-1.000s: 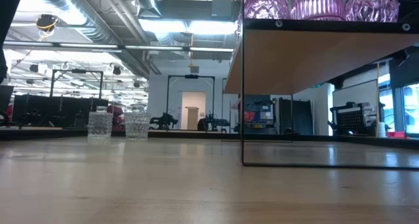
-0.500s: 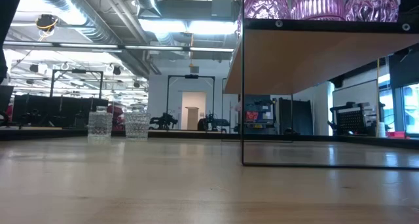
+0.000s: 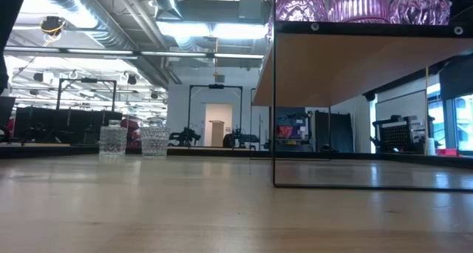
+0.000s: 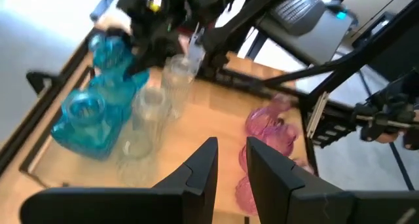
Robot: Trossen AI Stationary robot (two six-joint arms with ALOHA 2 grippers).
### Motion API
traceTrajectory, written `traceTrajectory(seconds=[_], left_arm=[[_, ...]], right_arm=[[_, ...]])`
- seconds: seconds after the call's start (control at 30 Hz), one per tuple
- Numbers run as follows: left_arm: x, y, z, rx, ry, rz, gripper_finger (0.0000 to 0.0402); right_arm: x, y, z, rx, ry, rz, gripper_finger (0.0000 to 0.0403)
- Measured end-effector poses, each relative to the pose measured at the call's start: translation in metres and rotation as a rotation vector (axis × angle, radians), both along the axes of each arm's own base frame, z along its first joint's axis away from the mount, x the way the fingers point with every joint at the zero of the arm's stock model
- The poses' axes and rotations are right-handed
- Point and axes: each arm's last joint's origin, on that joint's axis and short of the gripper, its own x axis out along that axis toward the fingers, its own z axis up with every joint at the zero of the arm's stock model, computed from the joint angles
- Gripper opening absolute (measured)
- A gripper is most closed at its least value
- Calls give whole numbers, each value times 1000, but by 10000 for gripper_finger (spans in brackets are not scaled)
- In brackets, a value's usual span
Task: Sort vases onto shelf
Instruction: Put the blue vase on the shelf aligned with the other blue vase
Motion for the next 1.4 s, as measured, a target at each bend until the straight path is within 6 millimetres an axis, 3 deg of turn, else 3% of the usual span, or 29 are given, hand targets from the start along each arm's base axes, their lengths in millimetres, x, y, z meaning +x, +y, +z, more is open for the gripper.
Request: traceTrajectory(seconds=[0.27, 0.53, 0.83, 1.1, 1.4], left_arm=[[21, 16, -37, 21, 132, 92, 74], [25, 58, -87, 10, 286, 254, 74], [34, 98, -137, -140, 201, 258, 74], [31, 116, -161, -157, 183, 278, 74], [29, 124, -168, -161, 166, 293, 74]], right_arm=[[7, -6, -3, 11, -32, 48, 255], [7, -7, -3, 13, -33, 41, 255], [7, -7, 0, 0, -58, 43, 255], [7, -7, 2, -8, -69, 48, 255], [10, -10, 9, -3, -85, 38, 255]])
